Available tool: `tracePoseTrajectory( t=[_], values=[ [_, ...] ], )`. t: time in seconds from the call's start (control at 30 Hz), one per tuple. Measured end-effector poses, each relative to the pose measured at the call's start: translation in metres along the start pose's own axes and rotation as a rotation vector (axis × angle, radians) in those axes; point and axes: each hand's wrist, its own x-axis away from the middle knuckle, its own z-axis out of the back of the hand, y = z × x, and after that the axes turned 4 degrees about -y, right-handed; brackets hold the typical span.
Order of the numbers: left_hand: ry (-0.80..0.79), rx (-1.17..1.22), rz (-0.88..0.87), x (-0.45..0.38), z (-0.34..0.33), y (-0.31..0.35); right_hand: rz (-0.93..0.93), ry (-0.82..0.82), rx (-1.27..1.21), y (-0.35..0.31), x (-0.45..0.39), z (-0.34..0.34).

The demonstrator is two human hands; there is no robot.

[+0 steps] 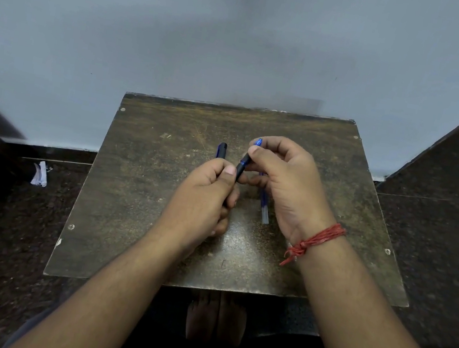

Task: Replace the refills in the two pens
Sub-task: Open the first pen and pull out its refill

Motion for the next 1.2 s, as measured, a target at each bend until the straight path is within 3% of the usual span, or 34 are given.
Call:
tracePoseTrajectory(
  t=[0.17, 0.4, 0.63, 0.83, 1.2],
  values=[
    [0.002, -0.004, -0.002, -0.0003, -0.0003, 0.0003, -0.035, -0.041, -0.129, -0.0046, 0.0024, -0.0006],
    [-0.001, -0.004, 0.001, -0.0011, 0.0002, -0.0011, 0.024, 0.028, 0.057, 0.0032, -0.0011, -0.0002],
    [-0.013, -0.004, -0.007, -0.0007, 0.0, -0.0008, -0.031, -0.033, -0.17, -0.0023, -0.0002, 0.0018],
    [-0.009, -0.011, -0.002, -0.0003, 0.0002, -0.001, 0.017, 0.042, 0.016, 0.0049, -0.0027, 0.0017],
    [-0.015, -0.016, -0.003, 0.0009, -0.0002, 0.0008, 0.0, -0.005, -0.059, 0.0016, -0.0007, 0.001]
  ],
)
